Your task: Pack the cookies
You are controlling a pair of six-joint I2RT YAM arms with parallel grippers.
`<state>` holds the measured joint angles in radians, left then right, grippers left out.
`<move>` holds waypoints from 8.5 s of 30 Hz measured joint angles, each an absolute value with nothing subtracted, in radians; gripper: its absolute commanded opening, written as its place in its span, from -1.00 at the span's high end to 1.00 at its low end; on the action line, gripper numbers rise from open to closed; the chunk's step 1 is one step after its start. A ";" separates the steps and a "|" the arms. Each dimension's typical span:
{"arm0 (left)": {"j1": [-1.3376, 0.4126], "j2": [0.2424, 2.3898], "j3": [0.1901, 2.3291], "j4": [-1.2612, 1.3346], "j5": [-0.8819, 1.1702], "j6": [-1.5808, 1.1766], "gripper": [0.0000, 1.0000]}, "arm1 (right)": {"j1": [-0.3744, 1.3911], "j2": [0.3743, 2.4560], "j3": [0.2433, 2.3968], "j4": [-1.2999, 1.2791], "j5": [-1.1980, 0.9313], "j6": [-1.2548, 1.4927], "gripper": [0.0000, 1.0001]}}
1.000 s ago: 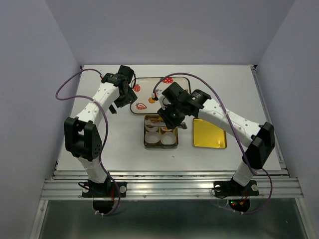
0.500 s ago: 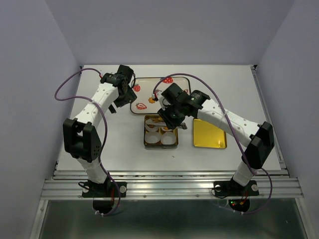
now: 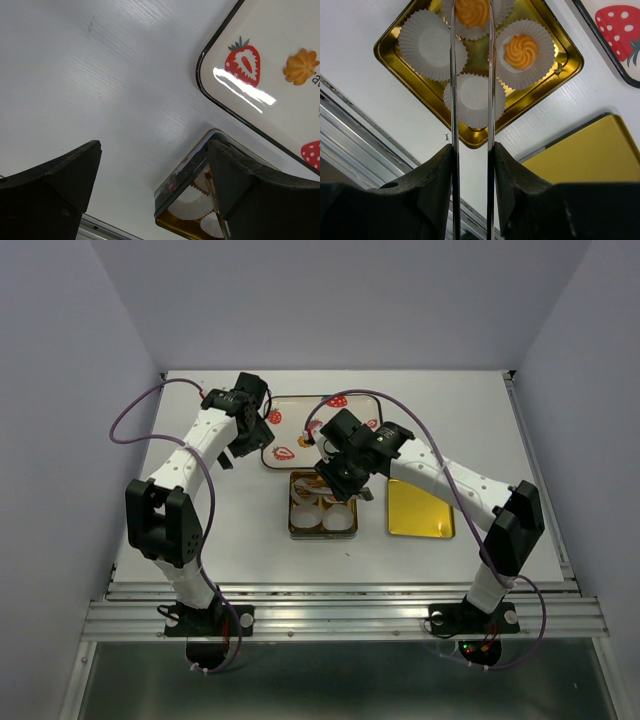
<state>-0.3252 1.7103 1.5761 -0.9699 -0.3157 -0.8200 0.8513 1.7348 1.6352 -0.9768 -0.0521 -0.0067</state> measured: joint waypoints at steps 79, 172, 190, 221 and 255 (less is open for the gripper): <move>-0.325 1.673 1.553 -0.964 -0.307 -0.794 -0.98 | 0.760 1.776 1.806 -0.935 0.151 0.104 0.17; -0.325 1.705 1.643 -1.015 -0.300 -0.797 -0.98 | 0.575 1.810 1.821 -0.953 0.065 0.072 0.21; -0.325 1.746 1.673 -0.972 -0.295 -0.786 -0.98 | 0.756 1.675 1.798 -1.169 -0.091 0.058 0.20; -0.325 1.723 1.613 -0.950 -0.300 -0.799 -0.98 | 0.879 1.605 1.662 -1.302 -0.036 0.147 0.20; -0.325 1.685 1.562 -0.946 -0.309 -0.806 -0.98 | 0.885 1.622 1.593 -1.255 0.006 0.159 0.18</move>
